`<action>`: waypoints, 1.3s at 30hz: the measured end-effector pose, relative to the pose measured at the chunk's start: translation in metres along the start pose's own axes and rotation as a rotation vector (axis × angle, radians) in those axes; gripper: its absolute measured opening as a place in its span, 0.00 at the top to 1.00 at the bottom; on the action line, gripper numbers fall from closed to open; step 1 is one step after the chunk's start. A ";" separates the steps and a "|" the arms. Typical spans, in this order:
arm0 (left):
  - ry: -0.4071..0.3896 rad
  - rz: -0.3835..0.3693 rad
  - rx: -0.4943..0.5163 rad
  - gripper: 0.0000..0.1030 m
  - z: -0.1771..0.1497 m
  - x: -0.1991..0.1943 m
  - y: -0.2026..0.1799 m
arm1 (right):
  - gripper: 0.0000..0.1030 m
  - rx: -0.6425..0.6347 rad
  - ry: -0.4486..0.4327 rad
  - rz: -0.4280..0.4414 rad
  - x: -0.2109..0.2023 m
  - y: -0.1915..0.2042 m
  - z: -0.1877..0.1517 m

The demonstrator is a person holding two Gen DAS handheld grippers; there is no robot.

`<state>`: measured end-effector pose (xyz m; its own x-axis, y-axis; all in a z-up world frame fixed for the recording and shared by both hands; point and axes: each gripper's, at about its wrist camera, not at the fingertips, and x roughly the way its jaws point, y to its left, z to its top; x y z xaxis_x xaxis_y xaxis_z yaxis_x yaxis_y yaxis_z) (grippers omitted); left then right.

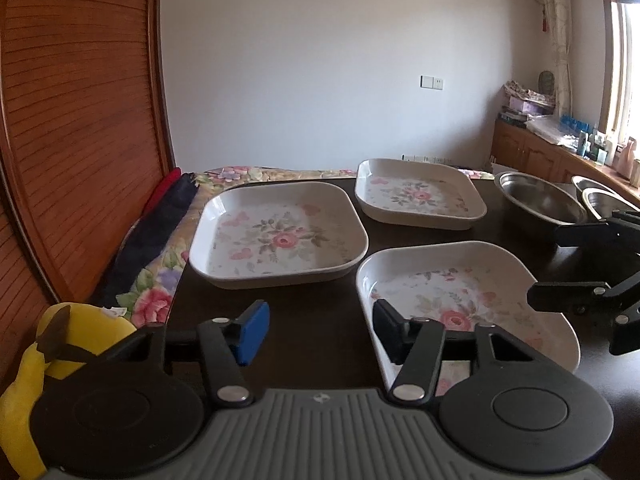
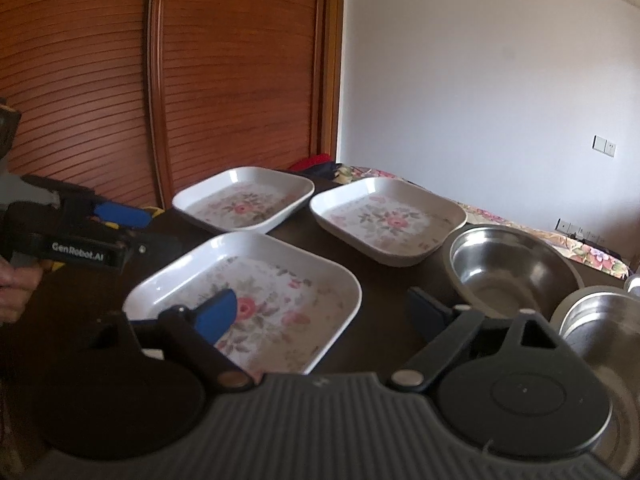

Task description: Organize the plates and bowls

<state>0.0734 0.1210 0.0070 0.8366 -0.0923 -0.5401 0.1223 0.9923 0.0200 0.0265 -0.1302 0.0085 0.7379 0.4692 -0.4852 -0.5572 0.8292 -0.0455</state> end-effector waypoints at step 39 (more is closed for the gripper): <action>0.070 -0.111 0.004 0.84 -0.004 0.002 -0.016 | 0.82 0.039 0.141 0.019 0.021 -0.009 -0.006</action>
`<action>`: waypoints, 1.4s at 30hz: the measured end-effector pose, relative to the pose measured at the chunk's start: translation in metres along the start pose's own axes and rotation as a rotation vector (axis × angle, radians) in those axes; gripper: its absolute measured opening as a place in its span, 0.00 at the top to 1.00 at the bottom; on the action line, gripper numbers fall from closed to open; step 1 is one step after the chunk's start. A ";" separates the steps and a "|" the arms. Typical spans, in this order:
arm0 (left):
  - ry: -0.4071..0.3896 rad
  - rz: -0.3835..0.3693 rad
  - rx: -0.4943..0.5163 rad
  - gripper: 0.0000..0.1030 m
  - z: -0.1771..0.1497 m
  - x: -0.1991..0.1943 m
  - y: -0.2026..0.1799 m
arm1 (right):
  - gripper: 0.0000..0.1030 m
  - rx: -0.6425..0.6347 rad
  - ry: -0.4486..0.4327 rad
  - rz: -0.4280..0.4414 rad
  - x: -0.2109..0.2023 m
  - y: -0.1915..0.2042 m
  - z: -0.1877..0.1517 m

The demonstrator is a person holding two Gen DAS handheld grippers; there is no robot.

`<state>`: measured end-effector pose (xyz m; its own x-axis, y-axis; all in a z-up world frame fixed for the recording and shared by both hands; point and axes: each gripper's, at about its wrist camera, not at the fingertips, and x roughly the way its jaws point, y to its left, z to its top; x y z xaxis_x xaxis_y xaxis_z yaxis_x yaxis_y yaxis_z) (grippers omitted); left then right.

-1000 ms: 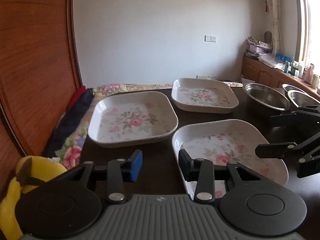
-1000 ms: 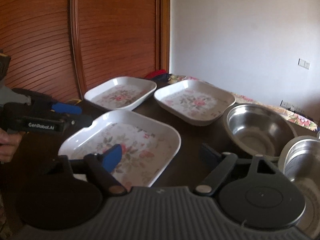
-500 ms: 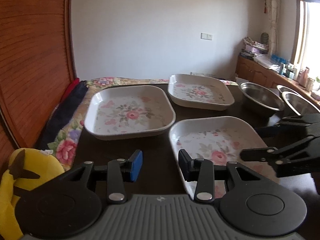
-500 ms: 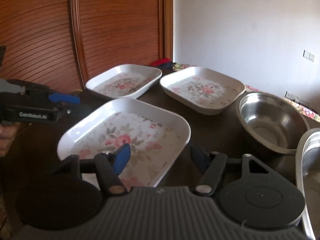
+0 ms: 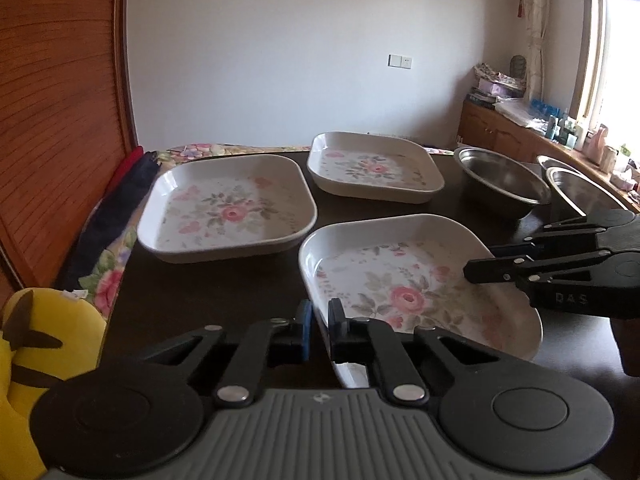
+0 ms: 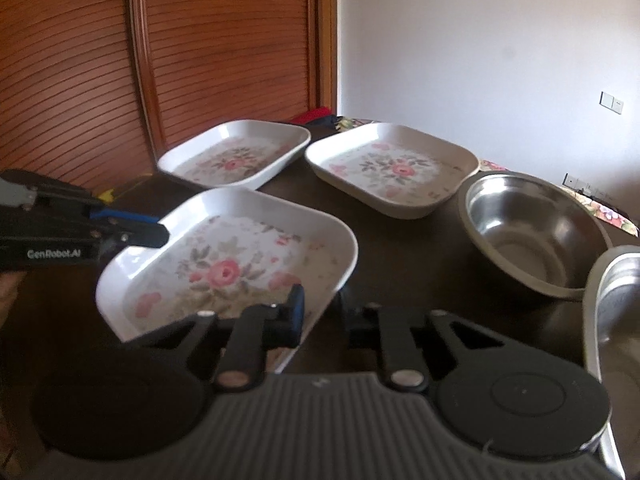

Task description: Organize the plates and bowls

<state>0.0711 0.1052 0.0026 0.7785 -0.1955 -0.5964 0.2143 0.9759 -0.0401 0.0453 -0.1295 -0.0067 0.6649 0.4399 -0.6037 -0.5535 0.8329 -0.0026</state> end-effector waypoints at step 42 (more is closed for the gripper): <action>-0.135 -0.012 -0.009 0.86 -0.024 -0.088 -0.052 | 0.90 0.065 -0.186 -0.037 -0.088 0.007 -0.032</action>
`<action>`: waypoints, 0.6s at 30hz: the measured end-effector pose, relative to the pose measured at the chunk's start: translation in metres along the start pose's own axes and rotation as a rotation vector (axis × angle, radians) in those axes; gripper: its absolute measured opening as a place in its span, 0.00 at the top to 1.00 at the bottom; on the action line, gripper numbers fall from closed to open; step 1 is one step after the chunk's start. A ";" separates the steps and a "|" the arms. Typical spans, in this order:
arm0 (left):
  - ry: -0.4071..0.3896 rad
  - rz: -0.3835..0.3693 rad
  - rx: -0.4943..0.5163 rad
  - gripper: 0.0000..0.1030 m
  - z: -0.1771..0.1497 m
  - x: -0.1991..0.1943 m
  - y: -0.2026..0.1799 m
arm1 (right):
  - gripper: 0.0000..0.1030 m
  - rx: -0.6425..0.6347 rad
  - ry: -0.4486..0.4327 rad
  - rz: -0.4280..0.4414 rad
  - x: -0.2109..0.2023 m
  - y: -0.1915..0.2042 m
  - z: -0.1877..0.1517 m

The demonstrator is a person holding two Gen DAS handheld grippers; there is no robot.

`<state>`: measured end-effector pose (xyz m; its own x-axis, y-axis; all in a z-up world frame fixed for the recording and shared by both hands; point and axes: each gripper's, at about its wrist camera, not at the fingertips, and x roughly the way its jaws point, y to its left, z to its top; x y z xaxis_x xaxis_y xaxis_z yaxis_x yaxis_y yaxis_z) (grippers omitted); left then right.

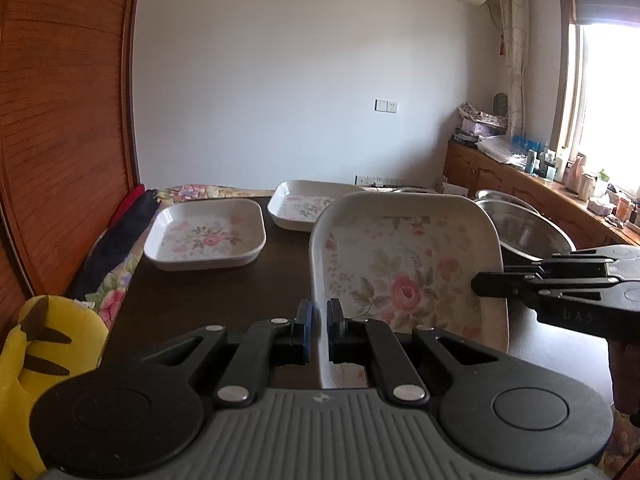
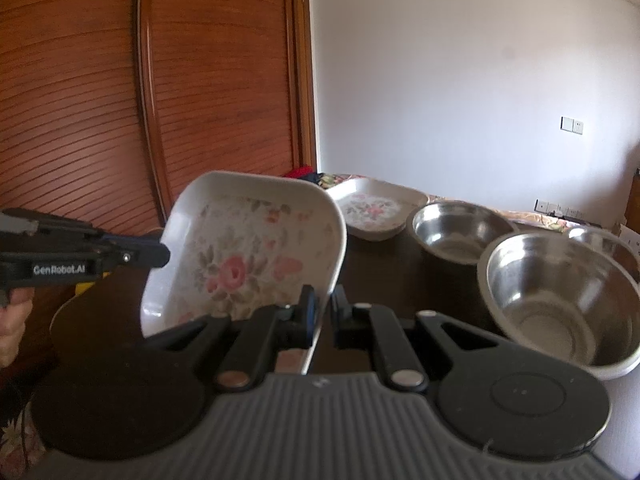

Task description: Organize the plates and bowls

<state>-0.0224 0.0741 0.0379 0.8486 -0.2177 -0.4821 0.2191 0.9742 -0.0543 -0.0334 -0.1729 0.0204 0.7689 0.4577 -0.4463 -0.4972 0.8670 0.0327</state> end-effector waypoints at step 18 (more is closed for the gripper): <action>0.062 0.012 -0.018 0.86 -0.015 0.025 -0.001 | 0.90 0.020 0.053 -0.017 0.012 -0.002 -0.022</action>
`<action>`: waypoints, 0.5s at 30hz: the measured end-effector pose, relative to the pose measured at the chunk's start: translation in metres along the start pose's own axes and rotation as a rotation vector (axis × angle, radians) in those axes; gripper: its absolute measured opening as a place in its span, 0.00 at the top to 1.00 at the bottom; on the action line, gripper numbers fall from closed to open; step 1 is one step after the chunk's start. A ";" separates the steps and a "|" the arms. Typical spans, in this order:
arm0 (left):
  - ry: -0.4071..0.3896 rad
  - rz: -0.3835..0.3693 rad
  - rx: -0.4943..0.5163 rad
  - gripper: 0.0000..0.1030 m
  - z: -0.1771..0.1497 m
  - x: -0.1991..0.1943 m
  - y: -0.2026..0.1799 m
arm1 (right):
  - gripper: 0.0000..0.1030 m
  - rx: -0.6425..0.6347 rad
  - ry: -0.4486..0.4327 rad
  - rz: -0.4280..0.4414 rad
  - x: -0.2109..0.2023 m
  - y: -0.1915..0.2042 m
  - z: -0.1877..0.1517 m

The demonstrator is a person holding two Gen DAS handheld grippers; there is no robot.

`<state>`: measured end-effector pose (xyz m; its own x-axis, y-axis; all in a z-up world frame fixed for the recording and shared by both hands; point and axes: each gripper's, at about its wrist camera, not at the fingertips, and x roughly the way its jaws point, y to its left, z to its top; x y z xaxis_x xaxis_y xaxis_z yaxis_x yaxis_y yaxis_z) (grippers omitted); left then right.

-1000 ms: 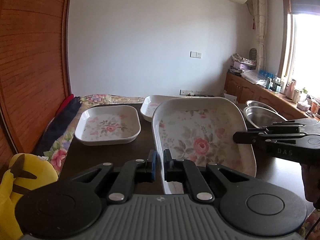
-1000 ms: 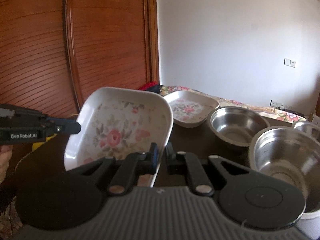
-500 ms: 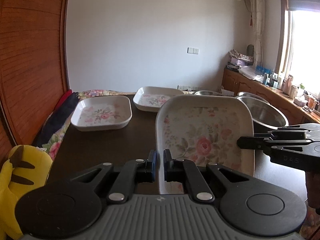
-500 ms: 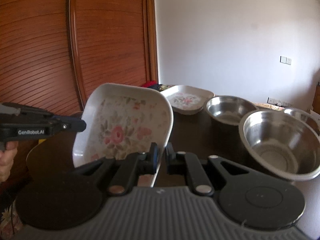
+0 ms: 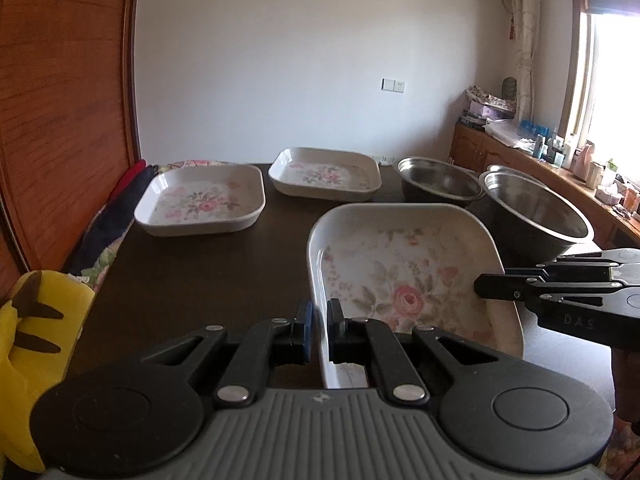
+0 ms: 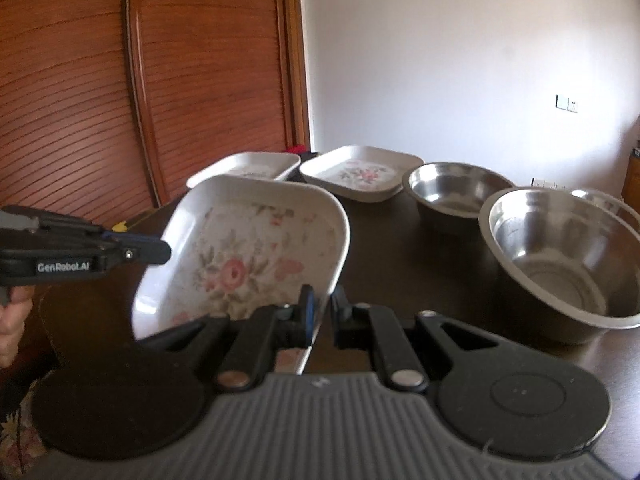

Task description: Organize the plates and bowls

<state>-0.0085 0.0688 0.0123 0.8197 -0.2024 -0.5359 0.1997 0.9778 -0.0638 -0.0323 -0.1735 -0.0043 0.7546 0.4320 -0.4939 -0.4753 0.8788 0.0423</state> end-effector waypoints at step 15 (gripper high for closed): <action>0.021 -0.010 -0.012 0.86 -0.006 0.019 0.005 | 0.87 0.020 0.041 -0.022 0.012 0.000 -0.010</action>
<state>0.0053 0.0696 -0.0032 0.8065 -0.2108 -0.5524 0.2012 0.9764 -0.0789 -0.0278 -0.1706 -0.0186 0.7452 0.4040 -0.5305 -0.4494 0.8920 0.0480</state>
